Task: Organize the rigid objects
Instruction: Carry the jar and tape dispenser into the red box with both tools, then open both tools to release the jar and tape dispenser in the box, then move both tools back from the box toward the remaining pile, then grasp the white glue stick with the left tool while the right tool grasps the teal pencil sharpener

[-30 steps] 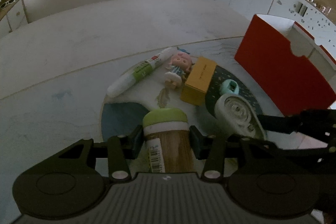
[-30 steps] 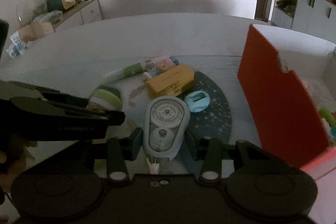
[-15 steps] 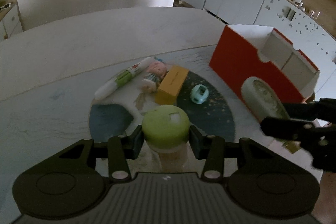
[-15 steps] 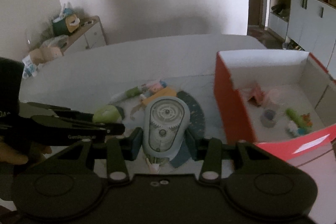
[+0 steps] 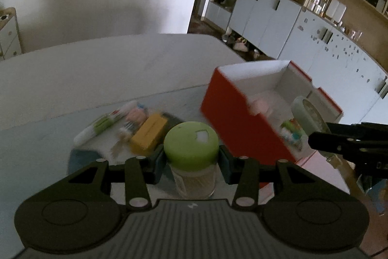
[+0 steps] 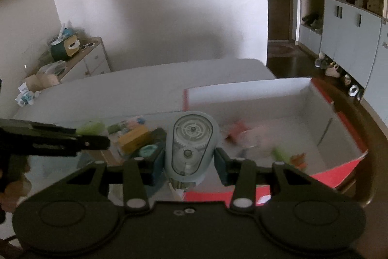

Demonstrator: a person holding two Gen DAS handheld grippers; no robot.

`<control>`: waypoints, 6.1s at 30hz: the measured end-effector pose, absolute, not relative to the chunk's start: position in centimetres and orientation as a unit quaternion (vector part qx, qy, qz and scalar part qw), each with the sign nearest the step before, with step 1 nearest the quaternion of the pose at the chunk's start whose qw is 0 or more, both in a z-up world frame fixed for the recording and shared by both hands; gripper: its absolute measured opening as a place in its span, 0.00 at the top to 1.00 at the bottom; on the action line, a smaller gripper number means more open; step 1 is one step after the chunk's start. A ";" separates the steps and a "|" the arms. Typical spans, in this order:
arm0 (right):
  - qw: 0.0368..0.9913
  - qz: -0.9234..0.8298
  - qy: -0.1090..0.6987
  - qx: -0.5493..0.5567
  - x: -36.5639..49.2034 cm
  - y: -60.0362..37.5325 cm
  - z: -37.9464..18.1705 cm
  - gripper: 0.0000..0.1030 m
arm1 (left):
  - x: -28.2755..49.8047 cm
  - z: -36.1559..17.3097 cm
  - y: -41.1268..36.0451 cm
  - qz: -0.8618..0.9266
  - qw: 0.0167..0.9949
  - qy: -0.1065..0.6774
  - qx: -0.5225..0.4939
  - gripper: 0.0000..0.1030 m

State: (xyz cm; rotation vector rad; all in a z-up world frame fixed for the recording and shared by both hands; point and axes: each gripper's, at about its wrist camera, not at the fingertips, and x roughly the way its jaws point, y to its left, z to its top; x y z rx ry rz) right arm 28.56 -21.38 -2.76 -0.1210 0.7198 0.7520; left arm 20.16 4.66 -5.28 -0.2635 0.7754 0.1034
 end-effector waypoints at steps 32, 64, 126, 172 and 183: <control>0.842 0.379 0.371 -0.097 41.0 -30.0 -6.2 0.58 | 40.7 -2.7 -9.1 0.029 0.910 0.409 -0.066 0.56; 0.793 0.347 0.475 -0.160 45.0 -25.5 -11.8 0.58 | 51.0 -11.1 -14.9 0.010 0.863 0.505 -0.024 0.56; 0.840 0.405 0.358 -0.038 34.4 -26.0 -1.4 0.03 | 31.2 -0.4 -4.9 0.034 0.932 0.351 -0.087 0.23; 0.827 0.378 0.402 -0.105 26.5 -6.1 -8.8 0.14 | 23.8 -10.8 18.5 0.088 0.912 0.397 -0.061 0.19; 0.826 0.359 0.413 -0.137 28.2 -4.3 -11.3 0.29 | 27.1 -14.1 19.6 0.084 0.907 0.411 -0.030 0.19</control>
